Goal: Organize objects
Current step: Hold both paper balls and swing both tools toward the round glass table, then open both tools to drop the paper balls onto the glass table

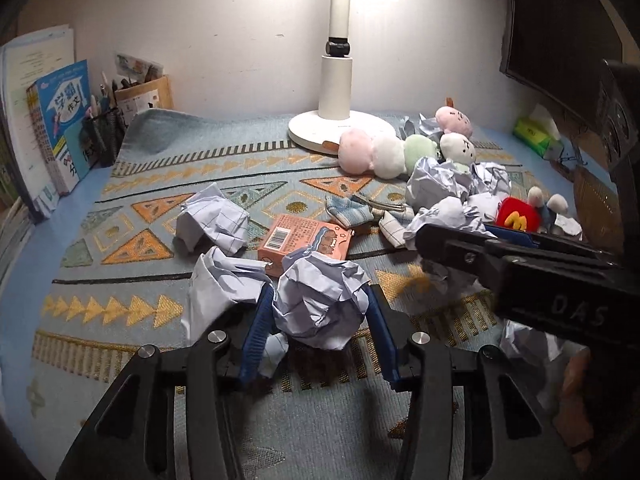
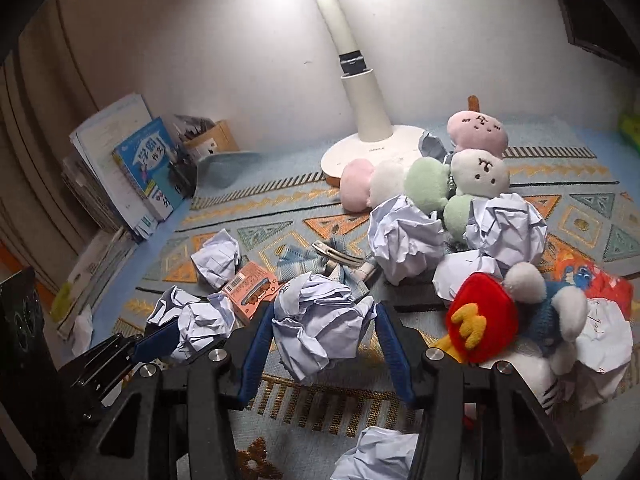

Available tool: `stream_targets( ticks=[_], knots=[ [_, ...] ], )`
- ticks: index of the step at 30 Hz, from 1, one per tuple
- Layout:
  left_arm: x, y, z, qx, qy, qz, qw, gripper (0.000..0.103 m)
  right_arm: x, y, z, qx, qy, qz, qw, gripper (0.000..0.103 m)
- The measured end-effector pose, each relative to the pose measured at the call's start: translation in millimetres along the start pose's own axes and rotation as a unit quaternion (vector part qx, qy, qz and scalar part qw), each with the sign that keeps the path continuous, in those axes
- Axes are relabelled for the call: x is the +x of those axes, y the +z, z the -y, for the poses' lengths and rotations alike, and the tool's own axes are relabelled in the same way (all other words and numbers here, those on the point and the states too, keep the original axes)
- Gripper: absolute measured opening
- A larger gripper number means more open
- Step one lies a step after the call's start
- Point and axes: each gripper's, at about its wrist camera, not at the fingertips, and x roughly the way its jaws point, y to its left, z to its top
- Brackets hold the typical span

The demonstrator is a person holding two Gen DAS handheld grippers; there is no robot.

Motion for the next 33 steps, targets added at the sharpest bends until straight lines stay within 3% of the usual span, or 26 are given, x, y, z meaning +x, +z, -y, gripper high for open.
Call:
stream_targets(
  ticks=[3,5,8,14,17,19,23,27,31,33],
  knots=[
    [-10.8,1.5,-5.7,-0.012,-0.037,0.028,0.9988,0.044,-6.5,4.1,6.4,0.033,0.022,-0.005,0.999,0.051],
    [-8.7,7.2,-4.5,-0.013,-0.034,0.018,0.9992,0.044,-16.1,8.6,13.0,0.061,0.031,-0.014,0.998,0.051],
    [-23.4,18.1,6.3,-0.009,-0.047,0.027,0.9985,0.044,-54.8,19.3,16.3,0.064,0.017,0.020,0.998,0.051],
    [-72.3,44.2,72.0,0.032,-0.096,0.080,0.9917,0.044,-157.0,30.0,49.5,0.063,-0.083,0.089,0.991,0.051],
    [-84.0,58.4,116.8,0.041,-0.148,0.091,0.9839,0.044,-199.9,22.5,82.8,0.086,-0.185,0.097,0.974,0.051],
    [-84.7,65.9,151.3,0.052,-0.174,0.089,0.9793,0.044,-221.1,14.9,114.3,0.120,-0.221,0.093,0.963,0.051],
    [-69.8,71.6,221.6,0.081,-0.221,0.067,0.9697,0.044,-253.9,-2.2,174.6,0.182,-0.255,0.087,0.946,0.051],
    [-56.1,66.7,275.8,0.103,-0.260,0.042,0.9591,0.044,-269.5,-12.1,207.4,0.215,-0.271,0.080,0.935,0.051],
    [-48.5,61.2,302.9,0.116,-0.271,0.031,0.9551,0.044,-271.7,-14.0,217.6,0.225,-0.278,0.073,0.931,0.052],
    [-45.3,61.9,307.8,0.114,-0.275,0.030,0.9542,0.047,-273.1,-15.1,220.7,0.233,-0.281,0.071,0.928,0.062]
  ],
)
